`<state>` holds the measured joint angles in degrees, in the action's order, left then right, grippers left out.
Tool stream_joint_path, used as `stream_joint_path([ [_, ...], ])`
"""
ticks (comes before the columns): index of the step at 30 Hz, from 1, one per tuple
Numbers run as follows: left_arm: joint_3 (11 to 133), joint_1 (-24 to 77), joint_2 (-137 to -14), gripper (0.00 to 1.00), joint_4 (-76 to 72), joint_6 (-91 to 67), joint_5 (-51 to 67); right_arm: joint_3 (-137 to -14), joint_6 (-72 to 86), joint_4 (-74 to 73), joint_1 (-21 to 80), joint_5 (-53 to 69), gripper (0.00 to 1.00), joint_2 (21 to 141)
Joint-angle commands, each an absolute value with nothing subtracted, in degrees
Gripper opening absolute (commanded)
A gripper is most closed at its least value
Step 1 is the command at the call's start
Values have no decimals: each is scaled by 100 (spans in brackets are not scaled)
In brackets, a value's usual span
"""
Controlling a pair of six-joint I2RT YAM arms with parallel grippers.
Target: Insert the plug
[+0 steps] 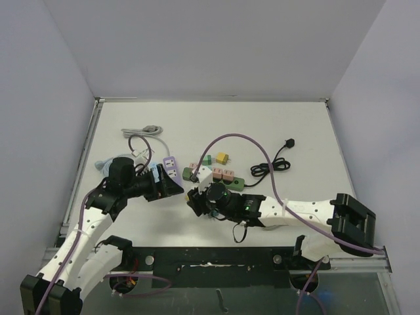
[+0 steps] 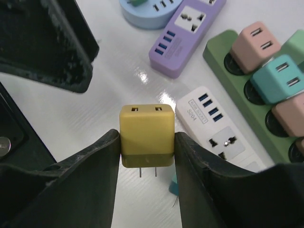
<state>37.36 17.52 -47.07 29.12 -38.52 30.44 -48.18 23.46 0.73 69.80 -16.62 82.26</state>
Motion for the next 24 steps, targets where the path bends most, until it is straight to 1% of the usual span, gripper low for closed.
stream_joint_path([
  [1,3569,1733,-4551,75,1954,-4226,4439,-4319,1458,2022,6606,-761,43,7684],
  [6,3452,1750,-4592,75,1874,-4350,4574,-4149,1075,2504,6397,-34,43,7450],
  [10,3375,1762,-4799,74,1867,-4402,4338,-4157,909,2588,6326,350,43,7435],
  [15,3390,1753,-5025,70,1885,-4591,3979,-4149,790,2655,6297,710,43,7432],
  [18,3267,1754,-5037,62,1514,-4928,4030,-4160,767,2674,6301,799,43,7455],
  [21,3080,1757,-5008,48,1147,-5228,4252,-4274,810,2570,6292,753,43,7531],
  [24,3069,1749,-5010,34,1236,-5168,4322,-4414,911,2416,6276,630,43,7647],
])
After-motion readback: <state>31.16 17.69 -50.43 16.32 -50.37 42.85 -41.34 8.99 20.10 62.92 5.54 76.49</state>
